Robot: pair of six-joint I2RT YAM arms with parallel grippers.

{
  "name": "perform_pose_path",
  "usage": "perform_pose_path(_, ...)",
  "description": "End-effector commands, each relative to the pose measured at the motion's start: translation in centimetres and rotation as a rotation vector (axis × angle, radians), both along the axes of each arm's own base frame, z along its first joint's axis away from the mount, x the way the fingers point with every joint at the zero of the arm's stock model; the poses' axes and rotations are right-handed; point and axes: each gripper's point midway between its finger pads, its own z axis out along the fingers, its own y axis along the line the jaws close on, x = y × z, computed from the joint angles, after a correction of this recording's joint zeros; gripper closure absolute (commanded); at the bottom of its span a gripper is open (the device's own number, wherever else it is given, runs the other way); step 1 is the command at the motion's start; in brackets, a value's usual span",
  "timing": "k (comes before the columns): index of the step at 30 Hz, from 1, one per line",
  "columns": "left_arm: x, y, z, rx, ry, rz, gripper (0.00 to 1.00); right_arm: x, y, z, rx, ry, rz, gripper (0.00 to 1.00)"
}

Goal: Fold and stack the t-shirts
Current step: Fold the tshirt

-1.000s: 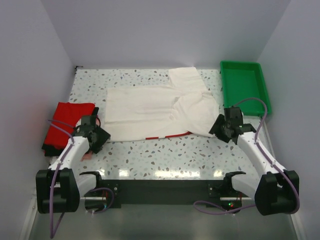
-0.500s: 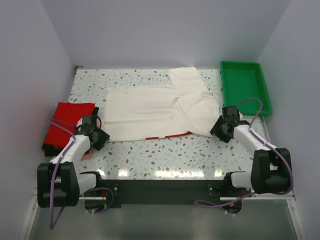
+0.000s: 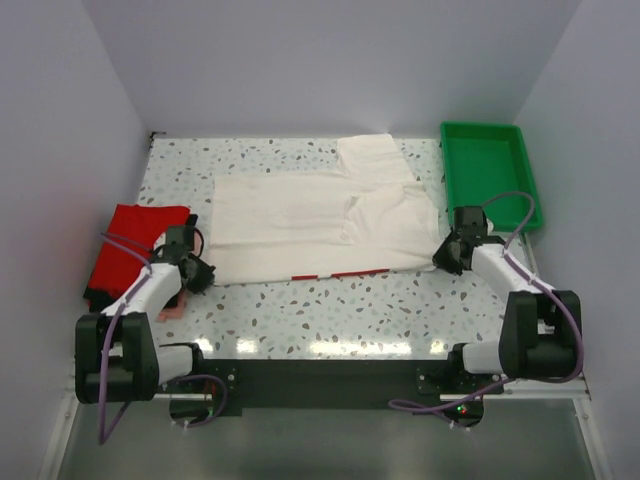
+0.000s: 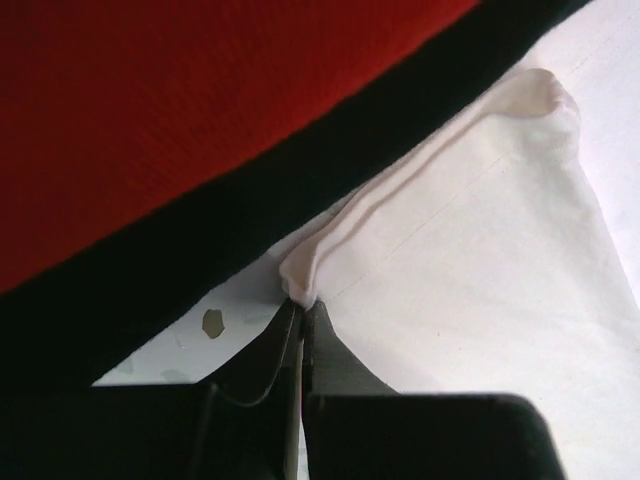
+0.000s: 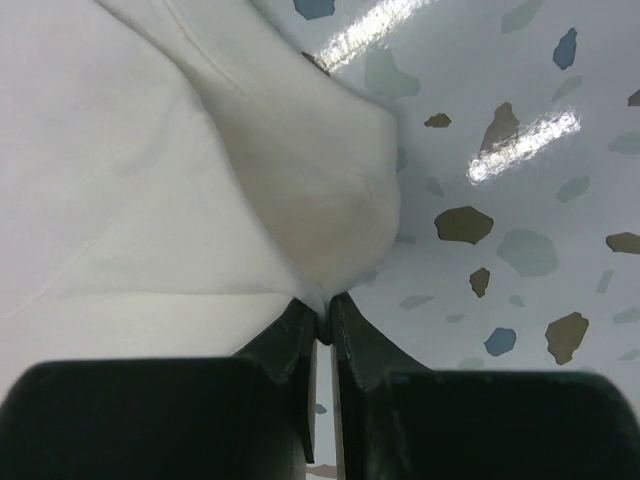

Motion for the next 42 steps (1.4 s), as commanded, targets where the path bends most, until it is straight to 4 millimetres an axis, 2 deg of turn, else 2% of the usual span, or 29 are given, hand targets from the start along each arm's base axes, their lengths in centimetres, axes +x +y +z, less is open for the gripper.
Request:
perform_pose_path(1,0.7,1.6,1.8,0.085,0.003,0.012,1.00,1.1,-1.9,2.7,-0.016,-0.061,-0.031,0.97)
perform_pose_path(6,0.2,2.0,3.0,0.113,-0.004,0.021,1.00,-0.2,-2.0,3.8,0.013,-0.072,-0.020,1.00)
perform_pose_path(11,-1.3,2.0,3.6,0.111,-0.001,0.040,1.00,-2.8,-1.7,4.2,0.053,-0.057,-0.038,0.99)
perform_pose_path(12,-1.5,2.0,3.6,0.108,0.003,0.043,1.00,-3.1,-1.5,4.8,0.064,-0.079,-0.037,0.99)
perform_pose_path(14,-2.1,1.7,3.6,0.093,0.003,0.049,1.00,-4.5,-1.0,4.5,0.093,-0.056,-0.039,0.98)
perform_pose_path(15,-2.3,1.6,3.6,0.088,0.007,0.052,1.00,-4.9,-1.0,5.2,0.094,-0.081,-0.044,0.97)
perform_pose_path(18,-2.7,1.3,4.1,0.070,-0.013,0.059,1.00,-6.8,-0.7,5.2,0.104,-0.064,-0.054,0.91)
perform_pose_path(20,-2.9,1.1,4.3,0.058,-0.021,0.061,1.00,-8.0,-0.5,5.7,0.110,-0.069,-0.059,0.81)
perform_pose_path(21,-2.9,0.9,4.7,0.046,-0.035,0.058,0.96,-8.4,-0.4,5.9,0.116,-0.072,-0.058,0.76)
perform_pose_path(22,-3.1,0.8,4.8,0.042,-0.033,0.057,0.83,-8.8,-0.1,6.4,0.123,-0.086,-0.053,0.70)
perform_pose_path(24,-3.2,0.7,5.3,0.039,-0.041,0.051,0.65,-9.1,0.0,7.1,0.127,-0.100,-0.049,0.57)
perform_pose_path(25,-3.2,0.7,5.8,0.040,-0.055,0.040,0.49,-9.1,0.0,7.9,0.122,-0.124,-0.042,0.46)
perform_pose_path(26,-3.1,0.7,6.2,0.044,-0.066,0.035,0.43,-8.9,0.0,8.4,0.121,-0.144,-0.031,0.42)
perform_pose_path(29,-1.2,0.3,8.5,0.042,-0.171,-0.023,0.38,-6.6,0.8,10.6,0.127,-0.238,0.083,0.35)
perform_pose_path(30,0.0,0.2,10.0,0.042,-0.222,-0.035,0.36,-5.7,1.4,11.2,0.148,-0.267,0.121,0.34)
perform_pose_path(31,1.4,0.0,10.9,0.033,-0.262,-0.051,0.34,-3.9,2.1,12.9,0.180,-0.336,0.169,0.32)
perform_pose_path(32,2.5,-0.3,11.7,0.029,-0.289,-0.082,0.34,-2.9,2.3,13.4,0.182,-0.360,0.191,0.32)
perform_pose_path(33,4.3,-0.5,12.8,0.020,-0.305,-0.096,0.34,-1.5,2.4,12.9,0.194,-0.340,0.197,0.32)
perform_pose_path(34,5.9,-0.5,13.7,0.029,-0.338,-0.112,0.34,0.5,2.6,14.7,0.187,-0.399,0.213,0.33)
perform_pose_path(35,7.1,-0.4,14.1,0.034,-0.350,-0.121,0.34,1.8,2.9,15.2,0.181,-0.414,0.226,0.33)
perform_pose_path(36,9.5,0.0,14.9,0.050,-0.358,-0.123,0.34,3.4,3.1,14.1,0.172,-0.372,0.237,0.33)
perform_pose_path(37,10.8,0.2,15.3,0.074,-0.364,-0.143,0.34,5.7,3.1,16.3,0.099,-0.427,0.247,0.33)
perform_pose_path(38,12.1,0.5,15.6,0.099,-0.372,-0.155,0.35,7.1,4.1,16.5,0.071,-0.423,0.284,0.33)
perform_pose_path(39,14.4,0.8,15.7,0.118,-0.367,-0.159,0.35,8.8,4.4,15.0,0.045,-0.377,0.299,0.33)
perform_pose_path(40,16.4,1.2,15.5,0.146,-0.353,-0.181,0.35,11.2,5.0,16.8,0.013,-0.422,0.322,0.34)
perform_pose_path(41,16.7,1.4,15.7,0.167,-0.365,-0.196,0.36,12.5,5.3,16.9,0.012,-0.428,0.336,0.35)
perform_pose_path(42,18.6,1.7,15.3,0.185,-0.348,-0.201,0.37,13.8,5.6,16.9,0.010,-0.434,0.348,0.36)
